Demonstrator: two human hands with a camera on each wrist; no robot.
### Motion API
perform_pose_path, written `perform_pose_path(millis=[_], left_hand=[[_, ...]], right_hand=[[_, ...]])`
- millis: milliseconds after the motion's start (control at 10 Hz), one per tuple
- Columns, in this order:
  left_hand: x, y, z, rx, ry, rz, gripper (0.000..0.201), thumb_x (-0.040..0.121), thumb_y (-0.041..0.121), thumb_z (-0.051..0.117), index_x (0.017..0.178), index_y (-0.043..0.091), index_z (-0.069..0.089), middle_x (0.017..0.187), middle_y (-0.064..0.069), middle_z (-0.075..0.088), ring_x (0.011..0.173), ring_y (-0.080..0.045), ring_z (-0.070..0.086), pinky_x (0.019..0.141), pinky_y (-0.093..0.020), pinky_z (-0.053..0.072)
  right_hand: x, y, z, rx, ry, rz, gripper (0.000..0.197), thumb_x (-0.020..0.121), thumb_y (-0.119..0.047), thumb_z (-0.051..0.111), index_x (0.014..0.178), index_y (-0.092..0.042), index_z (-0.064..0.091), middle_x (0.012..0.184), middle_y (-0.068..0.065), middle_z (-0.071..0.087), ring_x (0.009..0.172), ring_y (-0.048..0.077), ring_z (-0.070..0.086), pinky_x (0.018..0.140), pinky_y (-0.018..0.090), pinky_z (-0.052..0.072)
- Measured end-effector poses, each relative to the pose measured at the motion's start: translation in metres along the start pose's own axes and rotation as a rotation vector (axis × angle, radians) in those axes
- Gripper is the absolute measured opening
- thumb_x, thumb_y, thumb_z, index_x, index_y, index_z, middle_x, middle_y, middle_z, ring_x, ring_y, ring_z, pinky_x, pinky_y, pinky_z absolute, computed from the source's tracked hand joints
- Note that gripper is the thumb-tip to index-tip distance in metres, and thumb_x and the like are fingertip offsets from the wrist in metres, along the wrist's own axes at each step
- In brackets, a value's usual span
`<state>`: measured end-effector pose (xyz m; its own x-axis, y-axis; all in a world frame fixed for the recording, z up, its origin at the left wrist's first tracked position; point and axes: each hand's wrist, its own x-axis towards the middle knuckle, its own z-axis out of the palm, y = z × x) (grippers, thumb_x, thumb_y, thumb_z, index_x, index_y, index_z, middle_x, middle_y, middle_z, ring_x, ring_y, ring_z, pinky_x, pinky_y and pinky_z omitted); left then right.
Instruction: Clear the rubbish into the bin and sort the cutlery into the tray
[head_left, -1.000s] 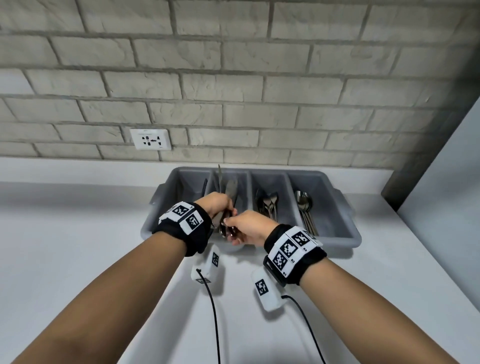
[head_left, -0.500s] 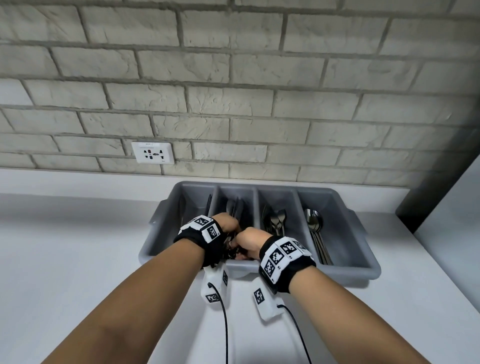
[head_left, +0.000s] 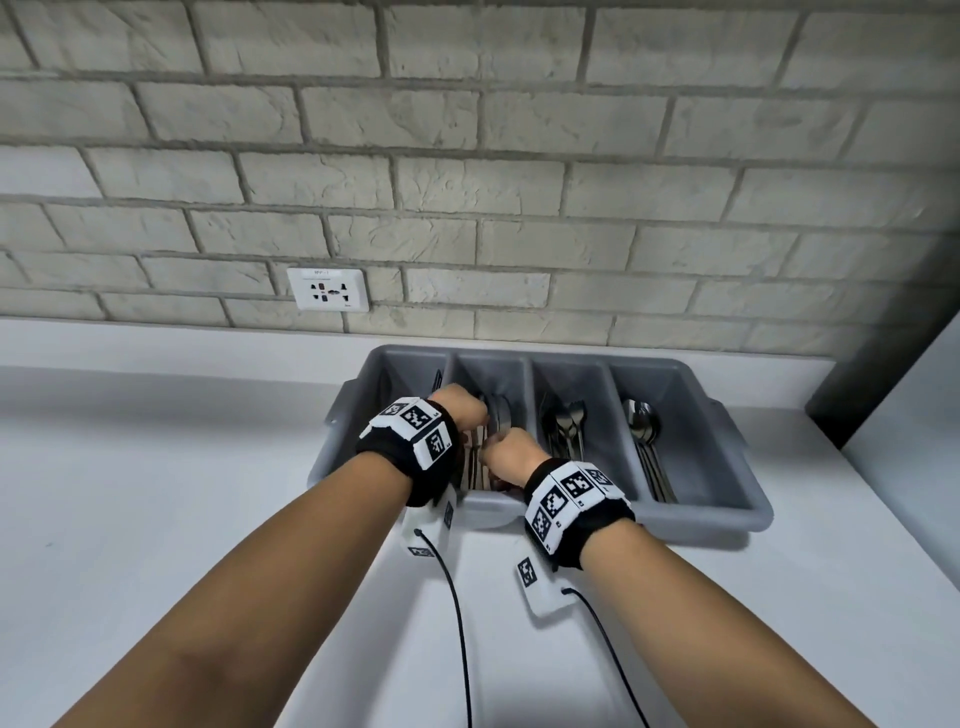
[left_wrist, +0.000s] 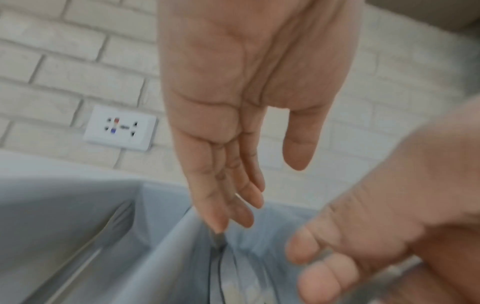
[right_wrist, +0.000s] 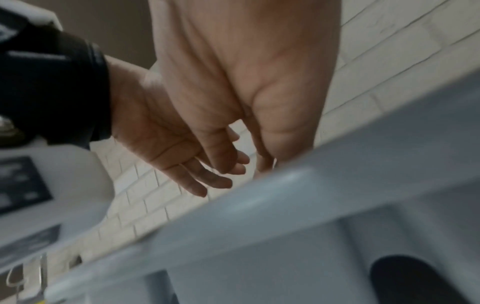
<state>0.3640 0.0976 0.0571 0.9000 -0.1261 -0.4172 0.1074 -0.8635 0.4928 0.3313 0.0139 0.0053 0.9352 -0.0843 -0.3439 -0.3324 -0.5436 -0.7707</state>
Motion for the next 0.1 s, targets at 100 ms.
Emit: perform_pose_path(millis=[100], left_hand=[[-0.01, -0.001, -0.008, -0.077, 0.081, 0.029, 0.029, 0.091, 0.021, 0.051, 0.106, 0.0, 0.063, 0.086, -0.011, 0.062, 0.088, -0.026, 0.059, 0.071, -0.031, 0.049]], right_hand=[[-0.0159, 0.0054, -0.0041, 0.15, 0.037, -0.016, 0.023, 0.087, -0.011, 0.054, 0.066, -0.019, 0.054, 0.07, 0.0, 0.054, 0.082, 0.021, 0.053, 0.077, 0.032, 0.044]])
